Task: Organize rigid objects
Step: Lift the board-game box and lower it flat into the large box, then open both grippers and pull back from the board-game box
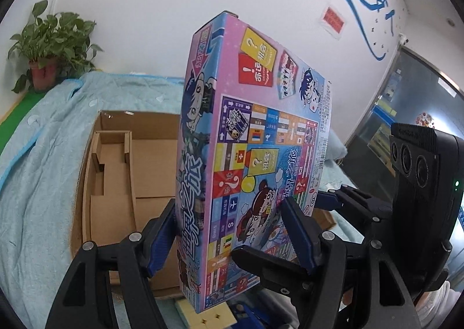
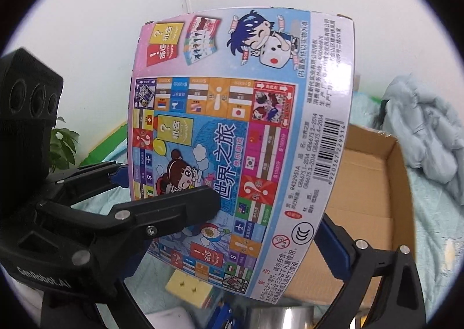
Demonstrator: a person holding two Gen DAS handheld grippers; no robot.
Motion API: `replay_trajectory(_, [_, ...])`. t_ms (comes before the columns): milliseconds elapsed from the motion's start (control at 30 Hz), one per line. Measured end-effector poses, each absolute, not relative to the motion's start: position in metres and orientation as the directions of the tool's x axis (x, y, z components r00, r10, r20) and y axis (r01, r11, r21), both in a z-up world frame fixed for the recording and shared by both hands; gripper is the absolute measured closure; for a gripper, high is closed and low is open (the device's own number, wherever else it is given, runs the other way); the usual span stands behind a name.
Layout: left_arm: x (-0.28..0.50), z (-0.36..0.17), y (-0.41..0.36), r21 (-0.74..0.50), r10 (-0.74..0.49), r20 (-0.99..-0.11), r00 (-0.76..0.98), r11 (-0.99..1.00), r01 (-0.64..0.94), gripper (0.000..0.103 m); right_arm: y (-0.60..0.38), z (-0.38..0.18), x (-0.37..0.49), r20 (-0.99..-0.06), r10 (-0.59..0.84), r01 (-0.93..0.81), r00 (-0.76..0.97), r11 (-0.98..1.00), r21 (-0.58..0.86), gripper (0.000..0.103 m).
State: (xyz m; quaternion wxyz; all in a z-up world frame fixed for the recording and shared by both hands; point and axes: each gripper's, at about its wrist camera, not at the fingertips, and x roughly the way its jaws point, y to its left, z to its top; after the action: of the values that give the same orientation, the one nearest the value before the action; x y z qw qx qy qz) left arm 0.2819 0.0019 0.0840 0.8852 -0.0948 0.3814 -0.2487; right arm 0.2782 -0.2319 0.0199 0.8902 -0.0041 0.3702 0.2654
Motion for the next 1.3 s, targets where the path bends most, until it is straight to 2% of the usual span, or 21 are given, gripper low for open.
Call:
replay_trajectory(333, [0.323,-0.002,0.018,-0.396,-0.469,-0.749,0.468,0.883,0.251,0.036,-0.219,-0.048,0.319,-0.778,0.479,-0.457,0.407,0.844,0.281,0.009])
replay_trajectory(500, [0.331,-0.021,0.015,-0.328,-0.401,-0.789,0.466,0.916,0.232,0.042,-0.218,-0.070,0.333,-0.825,0.457,-0.445,0.334,0.847,0.289,0.016])
replay_trajectory(600, [0.334,-0.030,0.015,-0.251,-0.322,-0.814,0.483,0.946,0.207,0.051,-0.215,-0.080,0.340,-0.848,0.426,-0.442,0.317,0.857,0.265,0.023])
replay_trajectory(667, [0.335,-0.033,0.015,-0.234,-0.305,-0.820,0.485,0.951,0.201,0.064,-0.211,-0.083,0.342,-0.863,0.403,-0.433,0.304,0.865,0.252,0.026])
replay_trajectory(733, [0.336,-0.035,0.017,-0.221,-0.292,-0.822,0.489,0.955,0.200,0.068,-0.211,-0.088,0.343,-0.870,0.402,-0.423,0.285,0.867,0.261,0.027])
replay_trajectory(867, [0.325,-0.028,0.021,-0.218,-0.296,-0.809,0.508,0.953,0.209,0.071,-0.217,-0.091,0.346,-0.879,0.400,-0.417,0.259,0.867,0.272,0.027])
replay_trajectory(900, [0.319,-0.025,0.022,-0.225,-0.309,-0.796,0.520,0.949,0.219,0.071,-0.217,-0.092,0.346,-0.882,0.400,-0.416,0.250,0.867,0.276,0.034])
replay_trajectory(967, [0.300,-0.013,0.023,-0.210,-0.307,-0.775,0.553,0.950,0.232,0.071,-0.216,-0.095,0.356,-0.890,0.393,-0.415,0.233,0.867,0.274,0.038])
replay_trajectory(1067, [0.277,-0.001,0.029,-0.196,-0.302,-0.749,0.590,0.951,0.238,0.071,-0.217,-0.097,0.361,-0.897,0.386,-0.401,0.216,0.873,0.278,0.038])
replay_trajectory(1200, [0.255,-0.008,0.040,-0.261,-0.352,-0.747,0.564,0.936,0.237,0.073,-0.233,-0.087,0.356,-0.876,0.414,-0.394,0.248,0.869,0.299,0.047])
replay_trajectory(1300, [0.244,-0.017,0.040,-0.292,-0.369,-0.757,0.539,0.929,0.226,0.074,-0.265,-0.062,0.328,-0.827,0.458,-0.380,0.326,0.865,0.328,0.047])
